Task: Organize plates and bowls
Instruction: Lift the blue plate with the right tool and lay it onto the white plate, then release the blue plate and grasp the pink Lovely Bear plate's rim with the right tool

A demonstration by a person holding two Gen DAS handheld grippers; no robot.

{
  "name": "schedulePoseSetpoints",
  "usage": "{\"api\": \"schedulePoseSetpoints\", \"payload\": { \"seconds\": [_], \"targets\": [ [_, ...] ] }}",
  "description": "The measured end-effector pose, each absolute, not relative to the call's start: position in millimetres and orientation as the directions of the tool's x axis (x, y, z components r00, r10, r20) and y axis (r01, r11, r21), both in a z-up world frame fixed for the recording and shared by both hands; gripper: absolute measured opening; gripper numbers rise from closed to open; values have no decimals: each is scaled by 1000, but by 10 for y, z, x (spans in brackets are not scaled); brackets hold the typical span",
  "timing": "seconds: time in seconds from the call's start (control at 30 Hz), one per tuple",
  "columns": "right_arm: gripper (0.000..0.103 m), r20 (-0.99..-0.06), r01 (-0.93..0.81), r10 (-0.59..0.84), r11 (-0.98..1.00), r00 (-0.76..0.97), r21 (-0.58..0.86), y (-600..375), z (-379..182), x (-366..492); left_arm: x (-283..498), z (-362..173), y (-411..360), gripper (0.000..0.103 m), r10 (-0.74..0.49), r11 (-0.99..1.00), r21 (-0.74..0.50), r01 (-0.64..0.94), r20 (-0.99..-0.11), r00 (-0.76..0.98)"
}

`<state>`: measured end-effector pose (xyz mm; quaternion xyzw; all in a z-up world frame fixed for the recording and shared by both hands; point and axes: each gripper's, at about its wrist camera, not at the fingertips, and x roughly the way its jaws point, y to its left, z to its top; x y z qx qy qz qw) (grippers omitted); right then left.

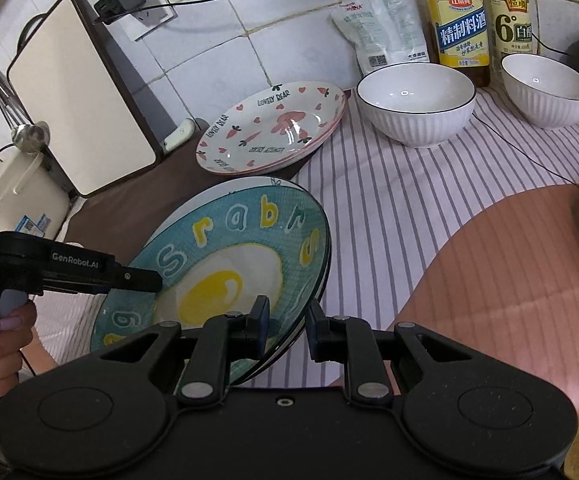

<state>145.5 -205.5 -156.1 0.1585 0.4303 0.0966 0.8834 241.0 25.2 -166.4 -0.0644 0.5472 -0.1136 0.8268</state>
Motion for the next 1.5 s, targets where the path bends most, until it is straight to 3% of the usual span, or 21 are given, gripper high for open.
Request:
{"api": "schedulePoseSetpoints", "payload": {
  "seconds": [0.27, 0.7, 1.5],
  "targets": [
    [24, -736, -43, 279, 946, 617, 322, -2049, -1604, 1474, 2342, -1678, 172, 23, -231, 973, -201, 116, -888, 397],
    [29, -728, -146, 300, 952, 616, 269, -2060, -1650, 1631, 2248, -1646, -80, 23, -82, 988, -9, 155, -877, 473],
    [34, -738, -210, 279, 960, 615, 188, -1931, -1713, 1686, 2172, -1535, -82, 24, 16, 989, 89, 122, -866, 500]
  ]
}}
